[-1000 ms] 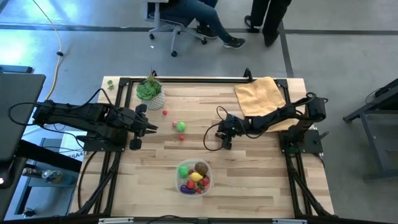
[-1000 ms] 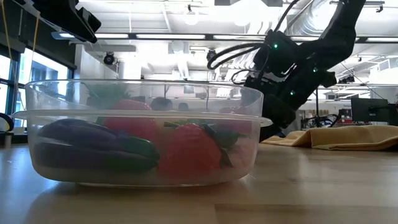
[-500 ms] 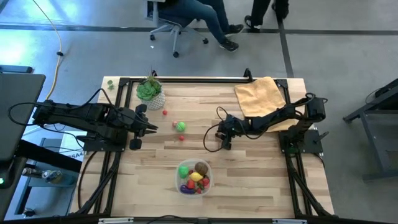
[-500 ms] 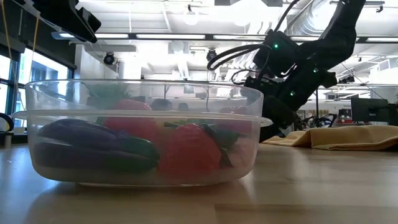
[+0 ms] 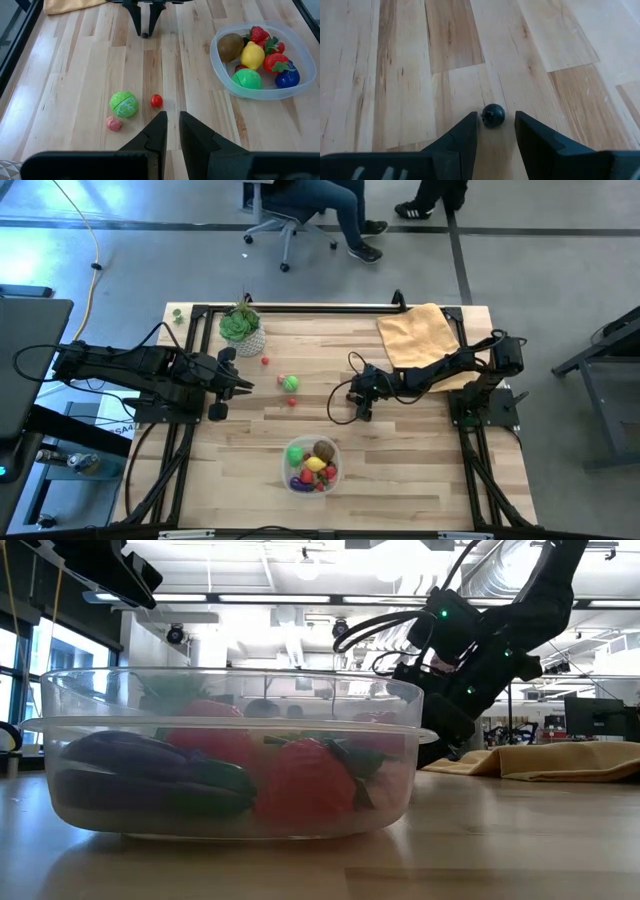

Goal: Pick and placing Produce into tupperware
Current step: Put the blueberry into the transparent bin

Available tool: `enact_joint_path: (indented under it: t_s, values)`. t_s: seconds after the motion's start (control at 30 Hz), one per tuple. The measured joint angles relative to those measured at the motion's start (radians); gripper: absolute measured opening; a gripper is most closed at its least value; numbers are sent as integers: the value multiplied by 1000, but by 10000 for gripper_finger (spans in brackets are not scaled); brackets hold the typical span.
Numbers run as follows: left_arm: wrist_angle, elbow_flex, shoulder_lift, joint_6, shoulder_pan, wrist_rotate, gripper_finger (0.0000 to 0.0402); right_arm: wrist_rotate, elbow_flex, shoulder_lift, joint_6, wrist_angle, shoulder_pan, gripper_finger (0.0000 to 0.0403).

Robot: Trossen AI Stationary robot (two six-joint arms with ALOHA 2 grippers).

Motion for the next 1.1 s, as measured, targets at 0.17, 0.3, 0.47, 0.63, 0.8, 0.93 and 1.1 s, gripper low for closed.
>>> enact_joint_path:
  t_s: [0.17,0.3,0.47,0.63,0.8,0.93,1.1]
  values:
    - [0,0,0,0,0,0,40,-2,0,0,0,2,0,112]
    - [0,0,0,0,0,0,40,-2,0,1,0,3,0,91]
    - [0,0,0,0,0,0,40,-3,0,1,19,3,0,76]
    - [0,0,0,0,0,0,40,-2,0,1,18,4,1,67]
    - [0,0,0,0,0,0,40,-2,0,1,19,8,1,53]
    - [0,0,0,0,0,0,40,-2,0,1,19,10,2,49]
    - [0,0,0,0,0,0,40,-13,1,-8,19,25,3,49]
